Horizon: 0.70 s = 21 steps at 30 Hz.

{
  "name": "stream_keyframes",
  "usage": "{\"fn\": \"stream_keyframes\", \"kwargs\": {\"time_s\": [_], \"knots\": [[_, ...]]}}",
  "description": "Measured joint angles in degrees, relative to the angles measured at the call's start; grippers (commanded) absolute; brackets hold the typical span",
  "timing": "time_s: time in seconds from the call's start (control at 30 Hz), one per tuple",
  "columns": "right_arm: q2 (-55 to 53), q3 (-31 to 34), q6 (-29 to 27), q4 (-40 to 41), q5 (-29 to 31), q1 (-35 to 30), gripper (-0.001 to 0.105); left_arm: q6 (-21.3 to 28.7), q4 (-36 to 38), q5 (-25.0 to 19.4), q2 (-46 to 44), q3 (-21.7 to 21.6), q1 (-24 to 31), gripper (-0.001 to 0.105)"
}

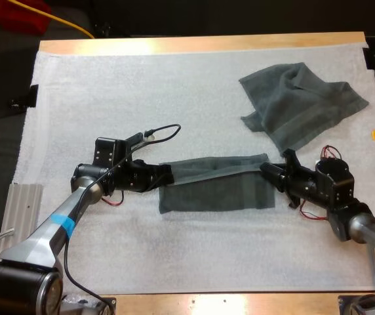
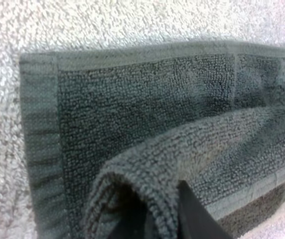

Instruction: Pick towel from pile, fold and stack

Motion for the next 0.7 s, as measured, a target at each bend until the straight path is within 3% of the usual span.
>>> {"fn": "stream_keyframes", "kwargs": {"time_s": [0.1, 0.13, 0.17, 0.2, 0.27, 0.37, 0.53, 0.7], "knots": [[0.0, 0.0, 0.0, 0.0, 0.16, 0.0, 0.009, 0.0, -0.01, 0.0, 0.0, 0.0, 0.0, 0.048], [0.0, 0.0, 0.0, 0.0, 0.16, 0.0, 0.015, 0.0, -0.01, 0.05, 0.0, 0.0, 0.0, 0.065], [0.0, 0.0, 0.0, -0.01, 0.16, 0.0, 0.024, 0.0, -0.01, 0.25, 0.0, 0.0, 0.0, 0.075], [0.0, 0.0, 0.0, -0.22, 0.16, 0.0, 0.028, 0.0, -0.06, 0.91, 0.0, 0.0, 0.0, 0.074], [0.0, 0.0, -0.12, -1.25, -0.07, 0.0, 0.049, 0.0, -0.19, 3.2, 0.0, 0.0, 0.0, 0.066], [0.0, 0.0, -0.89, -5.14, -1.07, 0.0, 0.064, 0.0, -0.44, 5.74, 0.0, -0.49, 0.0, 0.065], [0.0, 0.0, -1.39, -12.29, -5.39, 0.0, 0.065, 0.57, -0.59, 6.39, -2.05, -1.06, 0.0, 0.065], [-0.76, 0.0, -1.88, -12.92, -7.68, 0.0, 0.065, 2.42, 0.5, 5.89, -7.95, -1.06, 0.0, 0.065]]}}
